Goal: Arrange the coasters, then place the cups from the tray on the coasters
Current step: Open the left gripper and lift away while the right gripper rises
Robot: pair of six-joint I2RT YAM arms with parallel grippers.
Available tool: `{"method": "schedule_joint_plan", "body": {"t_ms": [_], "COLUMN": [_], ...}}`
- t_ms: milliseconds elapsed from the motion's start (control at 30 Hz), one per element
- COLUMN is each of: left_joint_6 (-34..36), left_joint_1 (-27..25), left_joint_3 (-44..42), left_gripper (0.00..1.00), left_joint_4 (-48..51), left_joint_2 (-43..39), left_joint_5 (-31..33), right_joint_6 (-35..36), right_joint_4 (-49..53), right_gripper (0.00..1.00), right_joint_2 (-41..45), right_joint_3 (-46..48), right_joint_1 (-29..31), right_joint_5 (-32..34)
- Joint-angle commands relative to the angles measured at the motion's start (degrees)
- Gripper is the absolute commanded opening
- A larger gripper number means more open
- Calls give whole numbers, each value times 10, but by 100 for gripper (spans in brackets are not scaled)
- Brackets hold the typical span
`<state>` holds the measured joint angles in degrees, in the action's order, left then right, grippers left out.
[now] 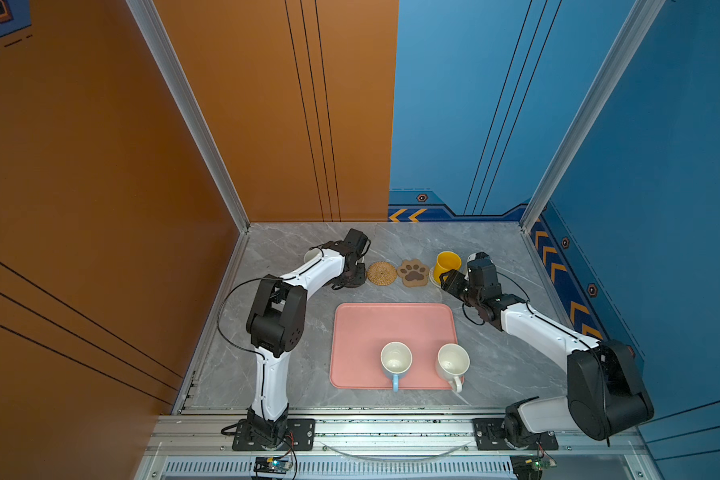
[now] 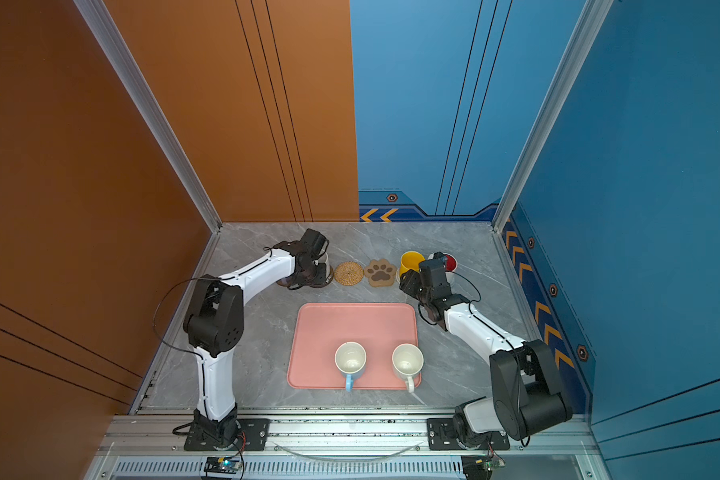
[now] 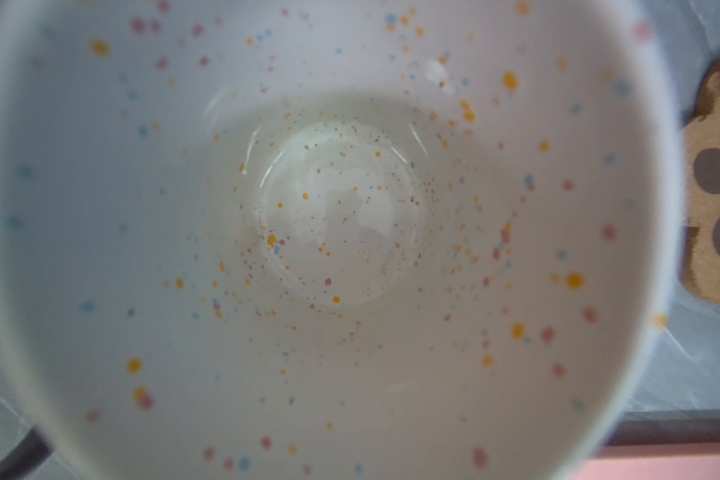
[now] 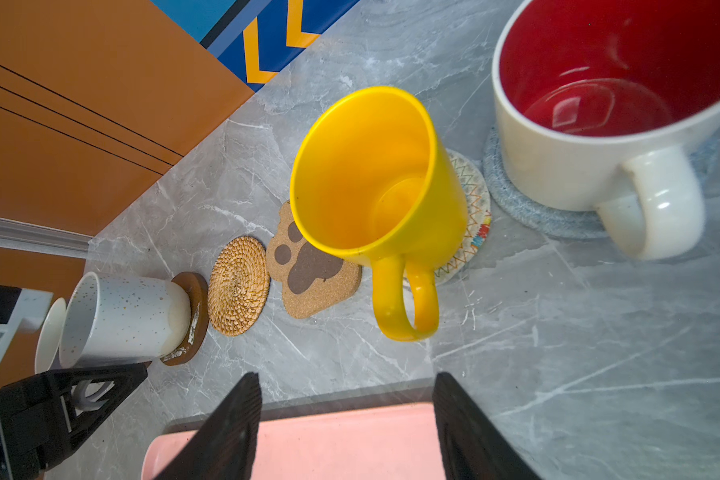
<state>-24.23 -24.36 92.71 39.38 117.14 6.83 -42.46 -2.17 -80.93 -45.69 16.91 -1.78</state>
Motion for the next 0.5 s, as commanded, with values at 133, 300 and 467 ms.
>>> {"method": "schedule_joint_plan", "body": {"t_ms": [133, 300, 467], "left_joint_6": [7, 12, 14], "left_joint_1": [2, -1, -4], "left_joint_3": [14, 14, 7], "left_gripper": [43, 48, 50], "left_joint_4": [4, 8, 9], "left_joint_2": [-14, -38, -69], "left_joint_5": [6, 11, 19], "right_joint_6": [-5, -5, -6], "right_joint_4": [-10, -10, -11], "right_gripper": [64, 65, 65], "right_joint_2": [-4, -4, -5], "right_joint_3": [-12, -12, -13], "right_joint_1": [-4, -4, -3], "right_joint_5": [-11, -11, -12]}}
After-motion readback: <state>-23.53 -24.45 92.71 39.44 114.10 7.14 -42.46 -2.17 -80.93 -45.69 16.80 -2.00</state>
